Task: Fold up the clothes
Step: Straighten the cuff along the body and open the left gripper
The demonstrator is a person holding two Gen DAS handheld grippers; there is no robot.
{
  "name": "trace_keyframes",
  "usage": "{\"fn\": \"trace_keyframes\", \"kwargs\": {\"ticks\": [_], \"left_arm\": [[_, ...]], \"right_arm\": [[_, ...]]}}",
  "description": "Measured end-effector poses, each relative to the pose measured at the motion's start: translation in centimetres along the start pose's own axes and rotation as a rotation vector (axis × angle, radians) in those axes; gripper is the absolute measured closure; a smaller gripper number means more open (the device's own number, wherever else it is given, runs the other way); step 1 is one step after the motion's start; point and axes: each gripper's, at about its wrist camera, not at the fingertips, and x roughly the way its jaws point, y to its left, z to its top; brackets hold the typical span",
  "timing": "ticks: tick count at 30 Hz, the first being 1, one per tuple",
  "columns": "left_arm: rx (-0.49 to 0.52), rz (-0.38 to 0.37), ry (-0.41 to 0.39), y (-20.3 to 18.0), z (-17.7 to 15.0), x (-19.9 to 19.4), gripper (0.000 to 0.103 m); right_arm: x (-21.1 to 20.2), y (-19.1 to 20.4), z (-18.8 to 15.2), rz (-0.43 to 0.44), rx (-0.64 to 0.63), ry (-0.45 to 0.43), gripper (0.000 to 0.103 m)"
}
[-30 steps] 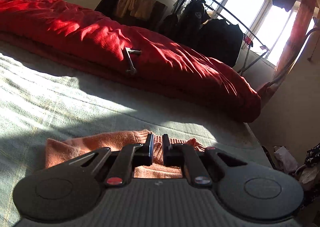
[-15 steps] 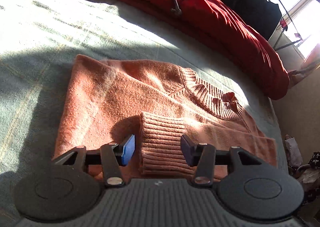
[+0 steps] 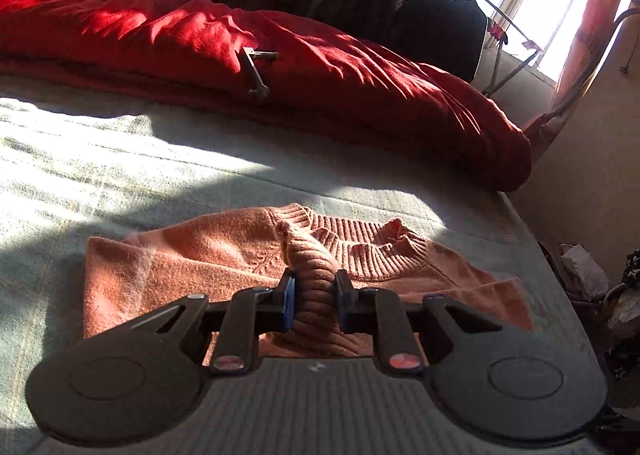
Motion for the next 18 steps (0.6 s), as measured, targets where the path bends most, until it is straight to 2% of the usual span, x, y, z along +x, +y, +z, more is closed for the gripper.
{"fn": "trace_keyframes", "kwargs": {"ticks": [3,5,6,8,10,11,18], "left_arm": [[-0.019,0.066,0.040,1.1,-0.5,0.4,0.083],[-0.089,0.117,0.123,2.9,-1.5,1.6,0.076],[-0.114,0.144,0.149,3.7,-2.0,1.9,0.080],[-0.127,0.189,0.142,4.7,-3.1,1.7,0.081],[-0.139,0.161,0.111,4.6,-3.6,0.6,0.077],[-0.145,0.147,0.095,4.6,-3.8,0.0,0.072],[-0.118,0.024,0.045,1.0,-5.9,-4.1,0.060]], "right_arm": [[-0.5,-0.5,0.8,-0.020,-0.008,-0.024,0.015],[-0.9,-0.9,1.4,-0.039,-0.018,-0.038,0.015],[-1.0,-1.1,1.8,-0.049,-0.025,-0.043,0.015],[-1.2,-1.8,2.5,-0.073,-0.036,-0.052,0.015],[-1.2,-2.3,3.3,-0.092,-0.046,-0.063,0.015],[-1.1,-2.6,3.6,-0.099,-0.049,-0.069,0.016],[1.3,-2.8,5.9,-0.010,-0.085,-0.104,0.016]]}}
